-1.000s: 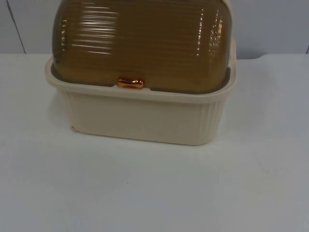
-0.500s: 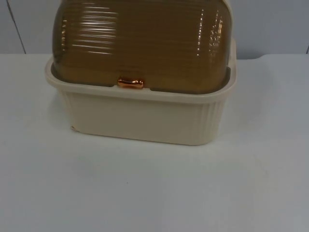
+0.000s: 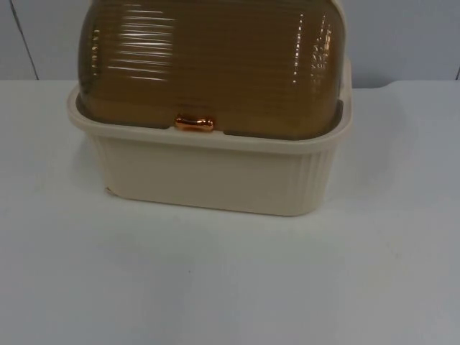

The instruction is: Open the box lid with the left hand, place the block into the box with the right hand, then close the box lid with the left hand.

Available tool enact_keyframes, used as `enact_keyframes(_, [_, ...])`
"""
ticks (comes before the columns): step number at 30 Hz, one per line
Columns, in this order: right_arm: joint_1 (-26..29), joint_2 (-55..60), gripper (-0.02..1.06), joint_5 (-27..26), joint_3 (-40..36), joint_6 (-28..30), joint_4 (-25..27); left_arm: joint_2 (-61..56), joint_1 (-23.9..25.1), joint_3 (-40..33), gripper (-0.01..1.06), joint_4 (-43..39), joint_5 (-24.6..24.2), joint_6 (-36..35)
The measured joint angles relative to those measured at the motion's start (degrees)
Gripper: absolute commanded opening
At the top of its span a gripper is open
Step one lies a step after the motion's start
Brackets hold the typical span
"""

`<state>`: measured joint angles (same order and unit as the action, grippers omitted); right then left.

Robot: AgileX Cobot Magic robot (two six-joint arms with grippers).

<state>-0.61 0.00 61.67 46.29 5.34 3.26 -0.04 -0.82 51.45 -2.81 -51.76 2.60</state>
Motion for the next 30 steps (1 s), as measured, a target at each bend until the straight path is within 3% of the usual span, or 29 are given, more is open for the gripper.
enact_keyframes(7, [0.0,0.1,1.05,0.1,-8.5,-0.8,0.0,0.1,0.0,-13.3,1.05,0.0,-1.2,-2.6])
enact_keyframes(11, [0.0,0.1,1.05,0.9,-11.6,-1.8,0.1,0.2,0.0,-18.3,1.05,-0.6,-6.0,-2.6])
enact_keyframes(16, [0.0,0.1,1.05,2.9,-12.0,-1.9,0.1,0.2,-1.5,-21.6,1.05,0.7,-10.4,-2.6])
enact_keyframes(30, [0.0,0.2,1.05,1.3,-16.6,-1.7,0.0,0.2,-2.3,-22.8,1.05,0.1,-10.4,-4.8])
